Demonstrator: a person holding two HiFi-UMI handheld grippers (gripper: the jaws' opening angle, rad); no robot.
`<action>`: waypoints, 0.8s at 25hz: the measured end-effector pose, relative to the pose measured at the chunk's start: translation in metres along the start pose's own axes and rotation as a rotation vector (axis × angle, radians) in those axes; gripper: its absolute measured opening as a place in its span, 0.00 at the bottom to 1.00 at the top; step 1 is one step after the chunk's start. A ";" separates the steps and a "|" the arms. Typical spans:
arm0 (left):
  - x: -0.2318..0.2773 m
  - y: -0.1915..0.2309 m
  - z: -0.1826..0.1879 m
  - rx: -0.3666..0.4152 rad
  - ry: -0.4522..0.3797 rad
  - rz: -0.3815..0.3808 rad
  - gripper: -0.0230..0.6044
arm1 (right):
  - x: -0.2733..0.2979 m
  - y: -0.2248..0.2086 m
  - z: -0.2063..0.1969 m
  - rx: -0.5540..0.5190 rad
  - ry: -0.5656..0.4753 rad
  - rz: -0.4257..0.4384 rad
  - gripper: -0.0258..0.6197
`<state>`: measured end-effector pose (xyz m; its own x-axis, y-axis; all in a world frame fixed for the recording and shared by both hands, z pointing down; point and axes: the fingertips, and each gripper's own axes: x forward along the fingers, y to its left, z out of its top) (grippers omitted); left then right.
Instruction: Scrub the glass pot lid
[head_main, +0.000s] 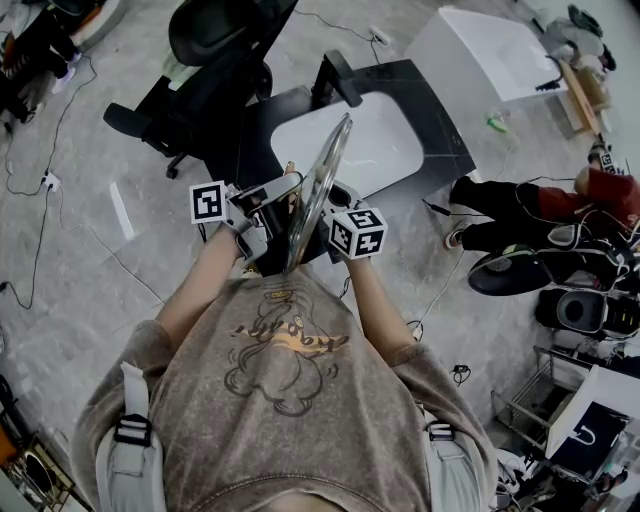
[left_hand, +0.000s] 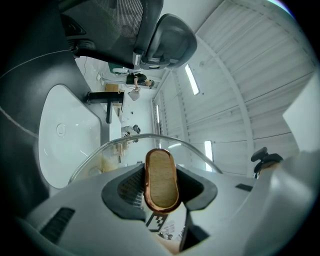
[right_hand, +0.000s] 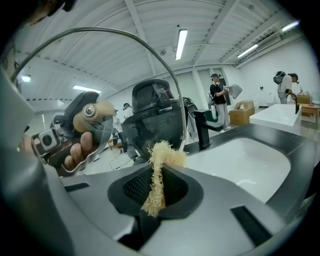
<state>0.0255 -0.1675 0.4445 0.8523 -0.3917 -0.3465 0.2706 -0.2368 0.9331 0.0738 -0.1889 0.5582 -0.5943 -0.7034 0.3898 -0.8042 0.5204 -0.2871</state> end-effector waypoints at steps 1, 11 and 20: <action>0.000 0.000 0.000 0.000 -0.002 0.001 0.33 | -0.001 0.003 -0.004 0.001 0.011 0.010 0.10; -0.003 0.004 0.007 0.002 -0.025 0.019 0.33 | -0.010 0.039 -0.023 0.006 0.085 0.128 0.10; -0.007 0.008 0.012 -0.002 -0.050 0.027 0.33 | -0.030 0.078 -0.029 -0.005 0.136 0.252 0.10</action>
<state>0.0166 -0.1773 0.4529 0.8359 -0.4422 -0.3252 0.2486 -0.2232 0.9425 0.0293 -0.1130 0.5494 -0.7699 -0.4803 0.4201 -0.6306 0.6737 -0.3854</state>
